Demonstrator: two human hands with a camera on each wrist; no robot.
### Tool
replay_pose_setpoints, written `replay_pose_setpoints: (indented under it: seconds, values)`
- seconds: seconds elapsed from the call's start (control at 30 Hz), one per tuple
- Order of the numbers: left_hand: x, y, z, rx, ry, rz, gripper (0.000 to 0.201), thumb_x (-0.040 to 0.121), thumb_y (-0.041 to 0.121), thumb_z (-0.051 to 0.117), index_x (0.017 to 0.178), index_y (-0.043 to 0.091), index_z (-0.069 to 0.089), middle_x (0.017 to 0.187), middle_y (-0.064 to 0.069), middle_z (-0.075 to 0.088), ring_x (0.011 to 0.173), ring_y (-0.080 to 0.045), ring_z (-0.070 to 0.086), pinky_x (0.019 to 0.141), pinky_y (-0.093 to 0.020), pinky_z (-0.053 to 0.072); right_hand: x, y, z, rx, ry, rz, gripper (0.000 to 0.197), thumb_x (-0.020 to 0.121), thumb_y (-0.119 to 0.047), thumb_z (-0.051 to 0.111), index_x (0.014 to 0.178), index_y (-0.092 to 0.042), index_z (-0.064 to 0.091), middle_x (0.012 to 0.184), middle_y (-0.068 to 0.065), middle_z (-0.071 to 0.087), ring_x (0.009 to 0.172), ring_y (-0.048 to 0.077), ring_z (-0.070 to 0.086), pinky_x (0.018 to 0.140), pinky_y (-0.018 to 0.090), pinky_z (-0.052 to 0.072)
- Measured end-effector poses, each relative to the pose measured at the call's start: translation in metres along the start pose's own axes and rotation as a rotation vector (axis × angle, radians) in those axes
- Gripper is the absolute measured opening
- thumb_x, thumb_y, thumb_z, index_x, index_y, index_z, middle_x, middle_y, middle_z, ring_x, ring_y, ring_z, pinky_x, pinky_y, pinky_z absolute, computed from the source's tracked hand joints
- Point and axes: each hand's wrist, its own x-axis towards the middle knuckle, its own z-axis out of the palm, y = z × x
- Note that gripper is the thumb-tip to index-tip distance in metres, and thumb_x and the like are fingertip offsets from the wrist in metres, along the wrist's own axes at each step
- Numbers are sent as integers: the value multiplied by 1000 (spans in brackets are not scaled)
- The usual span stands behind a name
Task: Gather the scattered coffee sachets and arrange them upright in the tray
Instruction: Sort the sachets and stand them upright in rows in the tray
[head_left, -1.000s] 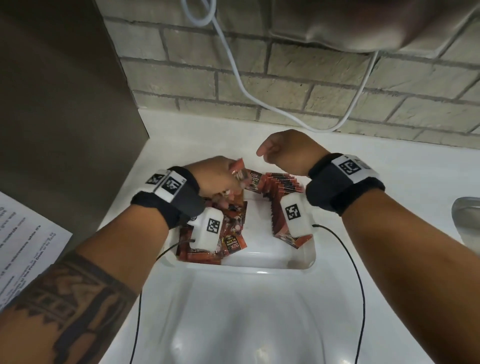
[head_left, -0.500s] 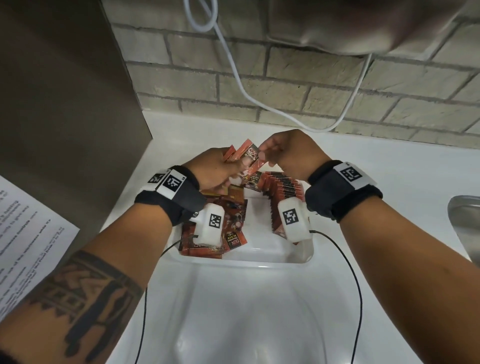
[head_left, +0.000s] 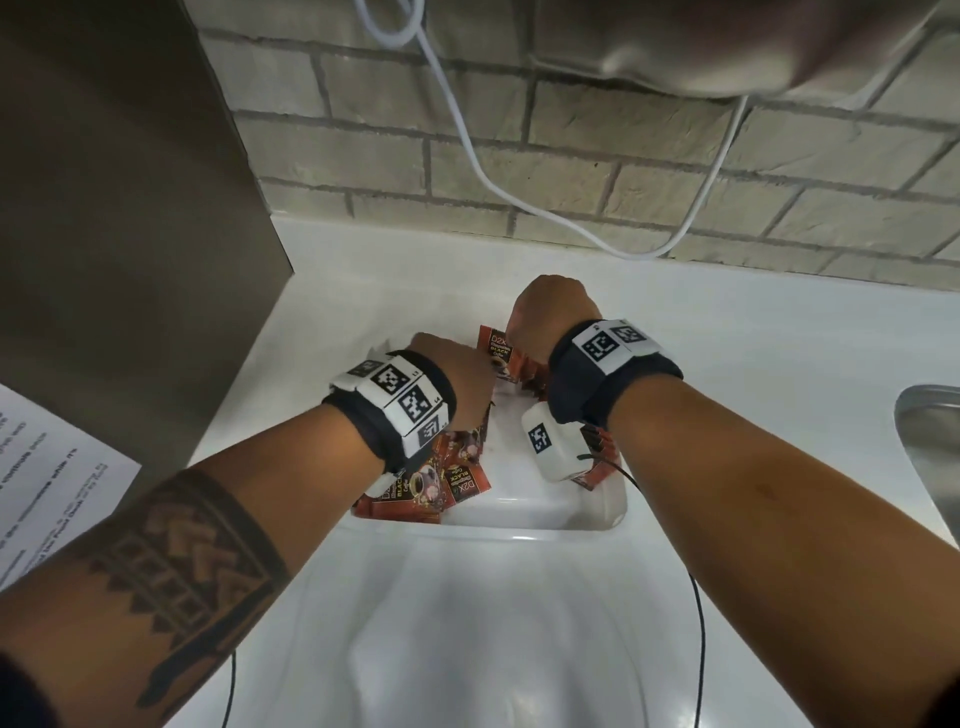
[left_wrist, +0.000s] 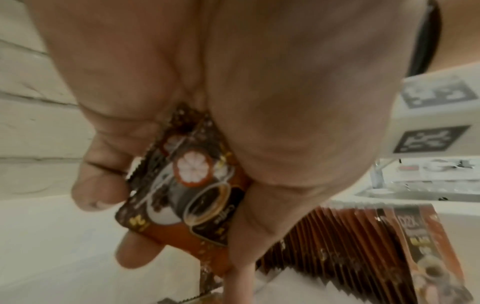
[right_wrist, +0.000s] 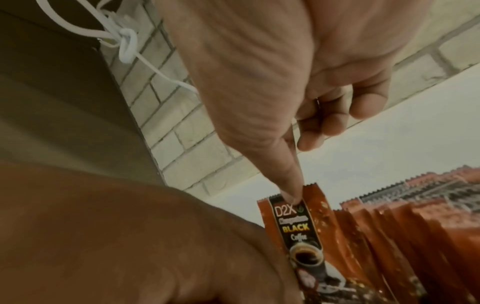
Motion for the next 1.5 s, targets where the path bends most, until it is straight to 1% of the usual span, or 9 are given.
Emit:
replay_pose_setpoints:
  seconds: [0.2, 0.3, 0.5, 0.8, 0.97, 1.07, 1.23, 1.37, 1.5]
  values:
    - [5, 0, 0, 34, -62, 67, 36, 95, 24, 51, 131, 20, 54, 117, 1, 65, 90, -18, 62, 52, -27, 33, 9, -2, 10, -157, -8, -6, 25, 85, -17, 55, 64, -13, 42, 69, 3, 43, 77, 26, 45, 67, 33, 39]
    - [5, -4, 3, 30, -50, 55, 46, 95, 26, 50, 141, 23, 47, 130, 1, 61, 104, -19, 62, 56, -28, 35, 10, -1, 13, -132, 14, -6, 24, 84, -16, 53, 64, -13, 42, 70, 3, 44, 75, 25, 46, 67, 32, 40]
    - [13, -3, 7, 49, -52, 22, 49, 95, 28, 51, 144, 23, 44, 130, 2, 61, 93, -17, 56, 56, -30, 36, 12, -1, 13, -111, 26, 6, 24, 86, -15, 54, 64, -14, 43, 70, 3, 45, 75, 24, 46, 66, 33, 42]
    - [35, 4, 25, 123, -91, 42, 56, 99, 33, 49, 153, 25, 34, 147, 2, 50, 125, -21, 54, 89, -37, 45, 15, -3, 16, -98, 0, 13, 24, 84, -14, 58, 63, -14, 46, 68, 3, 48, 73, 25, 49, 64, 32, 42]
    - [37, 8, 20, 139, -151, 24, 53, 93, 35, 56, 144, 29, 45, 127, 4, 62, 105, -22, 61, 78, -39, 49, 14, -3, 17, -39, -27, 14, 15, 83, -15, 59, 69, -11, 56, 68, 4, 53, 63, 22, 51, 63, 31, 47]
    - [30, 7, 13, 154, -95, 46, 62, 93, 37, 56, 151, 32, 35, 131, 5, 59, 111, -22, 59, 83, -39, 49, 11, -2, 14, -48, -3, 8, 21, 84, -12, 57, 65, -12, 48, 66, 4, 46, 62, 21, 44, 63, 31, 41]
    - [29, 14, 1, 159, -189, 27, 46, 100, 26, 49, 146, 22, 47, 118, 0, 62, 103, -23, 61, 87, -40, 51, 9, 5, 10, 140, -10, 26, 11, 83, -18, 62, 88, -13, 71, 83, 4, 66, 79, 24, 66, 71, 33, 56]
    - [20, 6, 2, 92, -151, 13, 38, 94, 30, 50, 131, 23, 59, 103, 5, 65, 88, -18, 61, 70, -33, 49, 5, 11, 0, 186, 9, 6, 15, 84, -21, 63, 94, -18, 74, 91, 1, 70, 84, 22, 67, 68, 33, 56]
    - [13, 2, 1, 88, -133, 30, 40, 93, 29, 51, 132, 24, 57, 122, 1, 59, 87, -15, 57, 69, -32, 48, -1, 9, -7, 160, 36, 19, 14, 83, -15, 64, 89, -19, 75, 94, -3, 71, 85, 19, 66, 72, 30, 57]
